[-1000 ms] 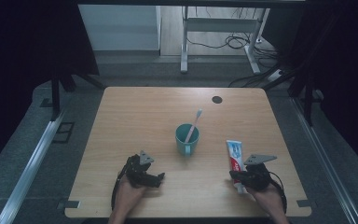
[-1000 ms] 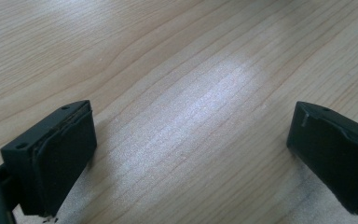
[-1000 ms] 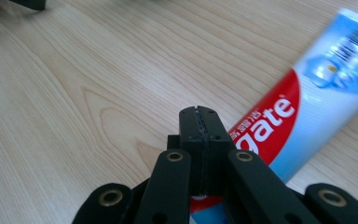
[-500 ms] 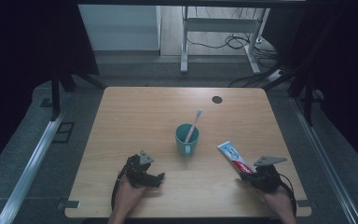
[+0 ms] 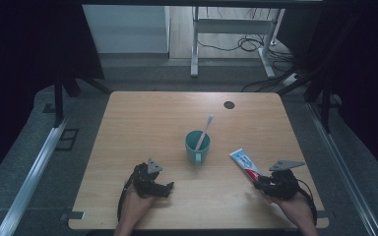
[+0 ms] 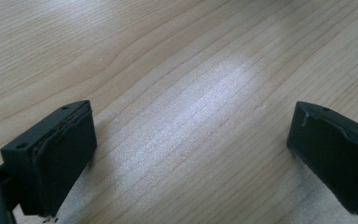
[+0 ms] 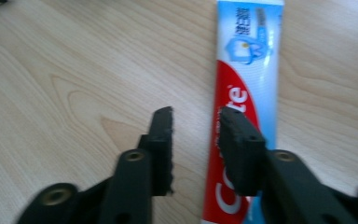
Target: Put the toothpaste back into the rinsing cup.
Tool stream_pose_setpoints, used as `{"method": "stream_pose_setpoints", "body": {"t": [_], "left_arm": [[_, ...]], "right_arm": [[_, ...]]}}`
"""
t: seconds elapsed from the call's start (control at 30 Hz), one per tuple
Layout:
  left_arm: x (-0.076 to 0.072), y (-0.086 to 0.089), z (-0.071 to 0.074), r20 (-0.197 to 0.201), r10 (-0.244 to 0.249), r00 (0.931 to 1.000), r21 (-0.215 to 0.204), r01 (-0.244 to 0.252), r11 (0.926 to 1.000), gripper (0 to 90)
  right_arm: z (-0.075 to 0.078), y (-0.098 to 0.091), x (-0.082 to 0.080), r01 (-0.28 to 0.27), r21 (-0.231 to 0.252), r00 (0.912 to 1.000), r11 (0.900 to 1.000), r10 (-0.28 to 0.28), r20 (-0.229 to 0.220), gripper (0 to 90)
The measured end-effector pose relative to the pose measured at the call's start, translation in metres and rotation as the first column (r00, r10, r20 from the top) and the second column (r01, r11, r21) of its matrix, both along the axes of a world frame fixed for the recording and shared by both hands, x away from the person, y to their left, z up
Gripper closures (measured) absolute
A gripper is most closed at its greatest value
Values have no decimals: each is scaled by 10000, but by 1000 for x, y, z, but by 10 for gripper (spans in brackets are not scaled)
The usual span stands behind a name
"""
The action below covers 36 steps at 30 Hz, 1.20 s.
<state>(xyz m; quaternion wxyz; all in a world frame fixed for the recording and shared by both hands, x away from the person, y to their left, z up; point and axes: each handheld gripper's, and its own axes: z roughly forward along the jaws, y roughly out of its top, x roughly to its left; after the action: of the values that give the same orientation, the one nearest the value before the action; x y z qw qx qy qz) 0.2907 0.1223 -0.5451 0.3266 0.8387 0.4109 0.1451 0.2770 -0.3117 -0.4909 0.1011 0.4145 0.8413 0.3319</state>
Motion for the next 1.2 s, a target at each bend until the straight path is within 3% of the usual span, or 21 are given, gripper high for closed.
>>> {"method": "stream_pose_setpoints", "body": {"t": [0.1, 0.27, 0.73, 0.87, 1.2], "left_arm": [[0, 0, 0, 0, -1, 10000, 1, 1, 10000, 15], [0, 0, 0, 9, -2, 10000, 11, 2, 10000, 15], [0, 0, 0, -8, -5, 10000, 3, 5, 10000, 15], [0, 0, 0, -33, 5, 10000, 0, -5, 10000, 15], [0, 0, 0, -37, 19, 10000, -4, -19, 10000, 15]], "right_arm": [[6, -3, 3, 182, -181, 9998, 9997, -183, -25, 545], [10, -5, 11, 365, -661, 9983, 9971, -395, -439, 460], [8, 4, 38, -11, -2106, 9838, 9776, -367, -1756, 391], [8, 10, 46, -167, -2507, 9738, 9679, -411, -2235, 390], [5, 24, 69, -678, -3471, 9356, 9354, -612, -3477, 393]]}}
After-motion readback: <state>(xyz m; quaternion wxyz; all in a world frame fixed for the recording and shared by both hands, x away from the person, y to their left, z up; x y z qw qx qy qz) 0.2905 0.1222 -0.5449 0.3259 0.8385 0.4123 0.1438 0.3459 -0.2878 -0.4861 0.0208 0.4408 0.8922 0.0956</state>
